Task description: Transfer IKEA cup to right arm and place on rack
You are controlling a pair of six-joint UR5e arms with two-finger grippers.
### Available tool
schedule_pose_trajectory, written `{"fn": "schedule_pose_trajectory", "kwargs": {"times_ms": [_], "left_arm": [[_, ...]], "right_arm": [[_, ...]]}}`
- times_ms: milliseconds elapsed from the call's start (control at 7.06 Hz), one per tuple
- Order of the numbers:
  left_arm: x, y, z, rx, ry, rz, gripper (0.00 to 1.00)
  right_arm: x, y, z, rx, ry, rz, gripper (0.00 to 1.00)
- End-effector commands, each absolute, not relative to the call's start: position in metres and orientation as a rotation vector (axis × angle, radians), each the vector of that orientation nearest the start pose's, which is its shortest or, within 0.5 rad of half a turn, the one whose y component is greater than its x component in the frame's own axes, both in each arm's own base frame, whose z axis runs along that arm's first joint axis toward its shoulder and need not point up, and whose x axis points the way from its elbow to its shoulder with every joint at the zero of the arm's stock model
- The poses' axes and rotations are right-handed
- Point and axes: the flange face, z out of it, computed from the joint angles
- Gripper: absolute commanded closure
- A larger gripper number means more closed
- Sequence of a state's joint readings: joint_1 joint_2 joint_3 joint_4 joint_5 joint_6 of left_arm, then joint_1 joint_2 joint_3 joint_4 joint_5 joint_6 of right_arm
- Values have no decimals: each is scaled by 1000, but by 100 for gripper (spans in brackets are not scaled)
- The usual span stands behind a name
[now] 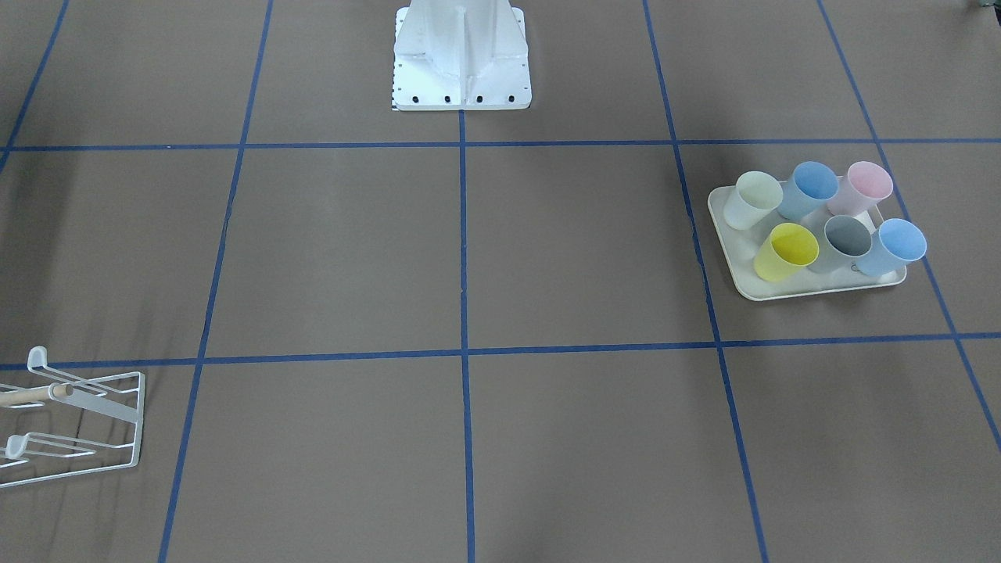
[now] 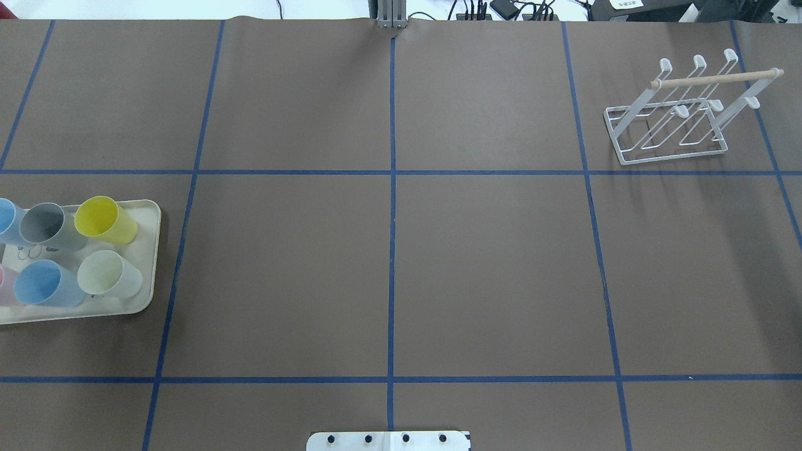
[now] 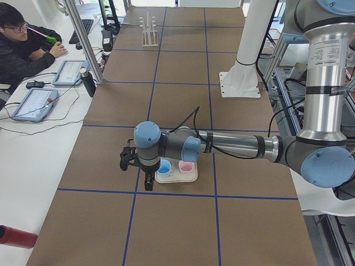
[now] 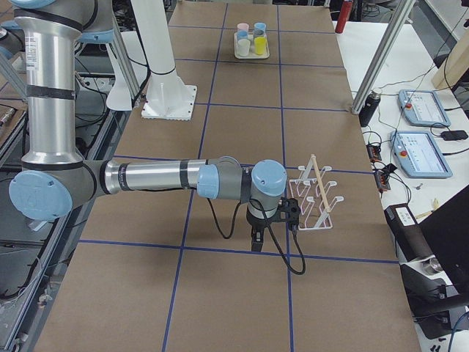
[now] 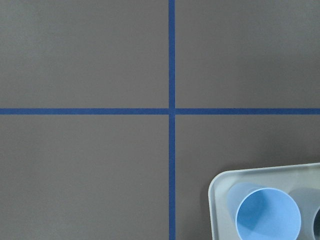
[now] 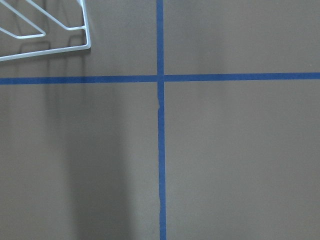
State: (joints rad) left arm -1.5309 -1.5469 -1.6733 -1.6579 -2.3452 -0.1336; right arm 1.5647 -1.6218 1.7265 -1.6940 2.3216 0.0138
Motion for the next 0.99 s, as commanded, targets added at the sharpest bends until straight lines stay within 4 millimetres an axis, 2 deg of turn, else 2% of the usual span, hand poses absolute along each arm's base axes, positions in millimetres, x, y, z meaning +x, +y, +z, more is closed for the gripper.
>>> {"fn": "schedule_pose_trajectory", "kwargs": {"times_ms": [0, 142, 283, 425, 567, 708, 850], "left_arm": [[-43, -513, 572, 163, 788, 6, 0], [-41, -529, 555, 204, 789, 28, 0], [-24, -542, 549, 227, 798, 60, 0], [-24, -539, 567, 201, 806, 55, 0], [-23, -534, 568, 259, 822, 85, 0], [-14, -533, 585, 297, 826, 115, 0], [13, -536, 584, 292, 835, 175, 0]], "right_arm": [[62, -487, 591, 36, -760, -10, 0], [56, -498, 577, 60, -763, -35, 0], [31, -514, 552, 88, -760, -95, 0], [4, -531, 533, 89, -761, -116, 0], [-9, -549, 510, 83, -774, -55, 0], [-12, -550, 504, 89, -778, -53, 0], [-36, -565, 480, 126, -780, -102, 0]]}}
